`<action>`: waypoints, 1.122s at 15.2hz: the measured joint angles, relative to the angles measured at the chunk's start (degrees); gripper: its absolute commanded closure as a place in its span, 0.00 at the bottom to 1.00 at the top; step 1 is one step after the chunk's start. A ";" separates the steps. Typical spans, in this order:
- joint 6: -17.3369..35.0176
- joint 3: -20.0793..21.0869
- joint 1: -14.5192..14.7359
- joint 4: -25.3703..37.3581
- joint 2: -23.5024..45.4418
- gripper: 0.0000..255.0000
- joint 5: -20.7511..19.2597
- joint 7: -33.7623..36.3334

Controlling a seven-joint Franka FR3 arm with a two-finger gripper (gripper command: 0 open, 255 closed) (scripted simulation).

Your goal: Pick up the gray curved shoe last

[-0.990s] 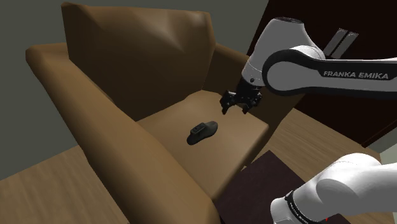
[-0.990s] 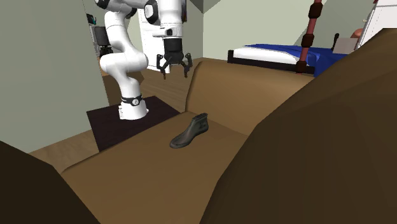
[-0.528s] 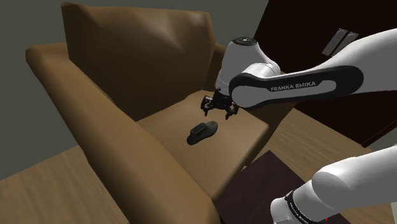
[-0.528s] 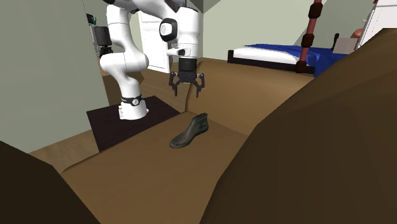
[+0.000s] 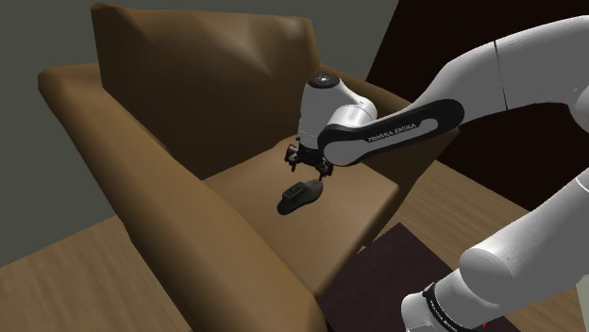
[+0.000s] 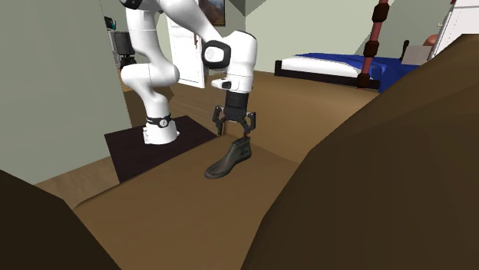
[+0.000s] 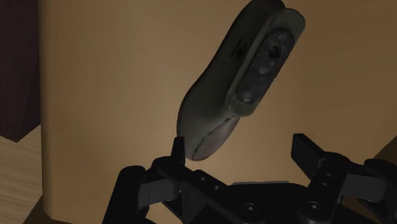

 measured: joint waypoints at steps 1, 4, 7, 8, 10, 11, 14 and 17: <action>0.51 -0.07 0.08 -0.14 0.72 0.00 -0.87 0.98; 1.99 -0.44 0.33 -0.32 2.97 0.00 -3.44 3.27; 3.15 -0.82 0.59 -0.59 4.56 1.00 -5.32 4.87; 3.23 -0.83 0.61 -0.61 4.64 1.00 -5.43 4.97; 3.27 -0.85 0.63 -0.61 4.67 1.00 -5.51 5.05; 3.28 -0.85 0.63 -0.60 4.67 1.00 -5.53 5.08; 3.29 -0.85 0.63 -0.61 4.66 1.00 -5.54 5.10; 3.33 -0.86 0.63 -0.61 4.68 1.00 -5.56 5.10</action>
